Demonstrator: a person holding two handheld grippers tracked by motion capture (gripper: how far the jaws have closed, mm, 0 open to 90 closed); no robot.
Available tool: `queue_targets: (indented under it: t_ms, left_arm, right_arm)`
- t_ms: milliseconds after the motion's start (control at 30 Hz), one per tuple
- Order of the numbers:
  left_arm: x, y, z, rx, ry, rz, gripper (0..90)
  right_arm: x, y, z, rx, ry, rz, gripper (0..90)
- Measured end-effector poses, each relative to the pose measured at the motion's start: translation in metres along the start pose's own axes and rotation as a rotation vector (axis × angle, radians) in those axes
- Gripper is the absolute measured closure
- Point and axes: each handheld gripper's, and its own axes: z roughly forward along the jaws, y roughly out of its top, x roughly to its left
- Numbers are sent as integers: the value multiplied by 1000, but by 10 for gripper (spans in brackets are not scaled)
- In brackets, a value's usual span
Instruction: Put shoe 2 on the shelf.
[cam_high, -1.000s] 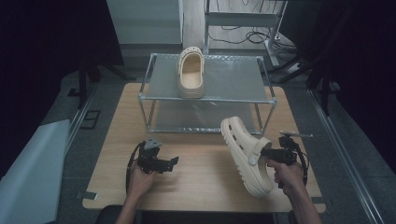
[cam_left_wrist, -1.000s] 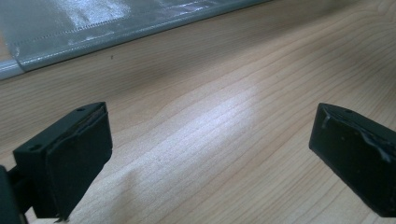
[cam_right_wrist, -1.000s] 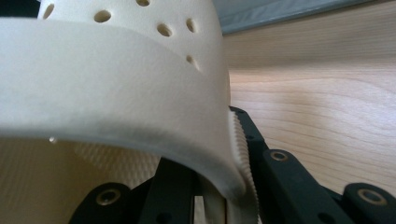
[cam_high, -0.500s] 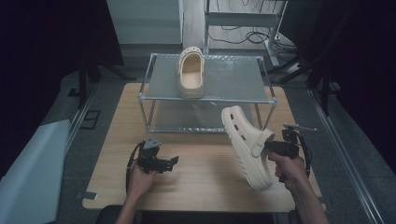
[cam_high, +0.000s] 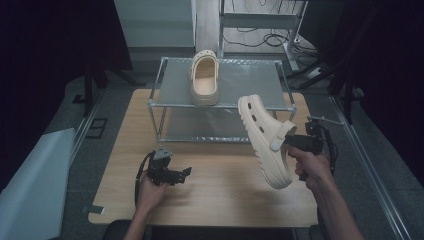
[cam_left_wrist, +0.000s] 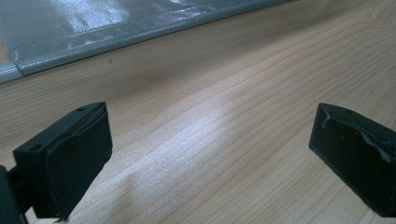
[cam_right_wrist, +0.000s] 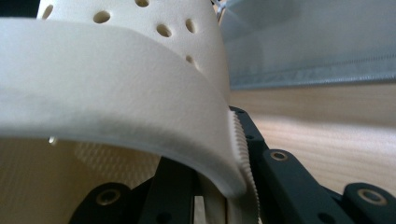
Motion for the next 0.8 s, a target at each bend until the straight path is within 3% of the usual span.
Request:
queue_targets:
  t_ms: [400,800]
  left_arm:
    - [0,-1,1,14,0,3,0]
    - [-1,-3,1,32,43,31,0]
  right_arm:
    - [12,28,4,-34,2,53,802]
    - [14,65,13,-92,-51,87,801]
